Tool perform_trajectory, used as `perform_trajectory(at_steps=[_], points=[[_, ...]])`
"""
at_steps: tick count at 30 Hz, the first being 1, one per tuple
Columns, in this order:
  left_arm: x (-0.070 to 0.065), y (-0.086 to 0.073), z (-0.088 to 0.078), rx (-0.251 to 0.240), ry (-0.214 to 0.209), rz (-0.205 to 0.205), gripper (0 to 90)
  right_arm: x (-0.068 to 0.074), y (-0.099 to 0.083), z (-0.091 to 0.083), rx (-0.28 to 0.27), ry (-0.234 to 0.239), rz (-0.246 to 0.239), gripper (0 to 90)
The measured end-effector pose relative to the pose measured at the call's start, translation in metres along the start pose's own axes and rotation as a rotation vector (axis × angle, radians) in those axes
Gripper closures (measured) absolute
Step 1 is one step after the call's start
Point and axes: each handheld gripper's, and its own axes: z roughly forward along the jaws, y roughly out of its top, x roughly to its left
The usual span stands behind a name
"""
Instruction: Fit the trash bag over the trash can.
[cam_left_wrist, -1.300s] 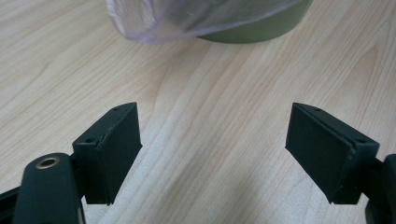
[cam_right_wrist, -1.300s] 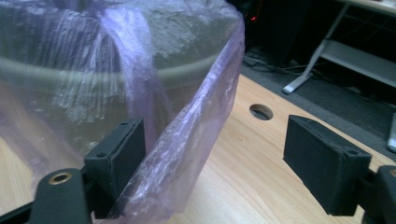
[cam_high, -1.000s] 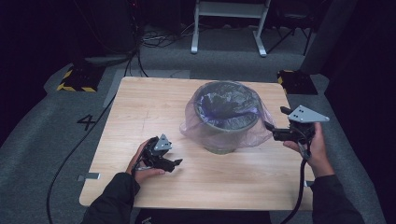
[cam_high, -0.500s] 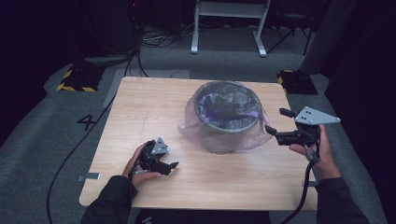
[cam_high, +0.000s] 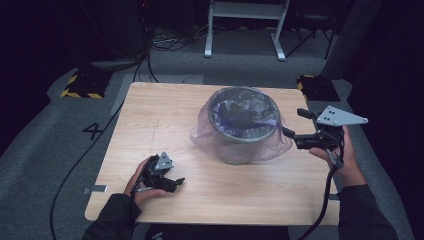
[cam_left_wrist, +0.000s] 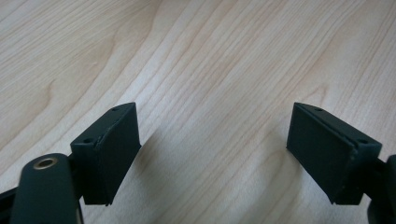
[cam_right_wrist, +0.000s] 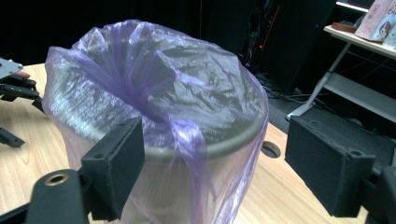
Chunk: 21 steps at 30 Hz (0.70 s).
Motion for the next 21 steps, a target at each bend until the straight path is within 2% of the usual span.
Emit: perform_trajectory(at_steps=[13, 21], points=[[0.001, -0.013, -0.01, -0.007, -0.009, -0.043, 15.4, 0.0, 0.016, 0.019, 0.017, 0.024, -0.009, 20.9], [0.001, -0.015, -0.011, -0.004, -0.006, -0.039, 15.2, 0.0, 0.027, 0.032, 0.017, 0.044, -0.013, 21.0]])
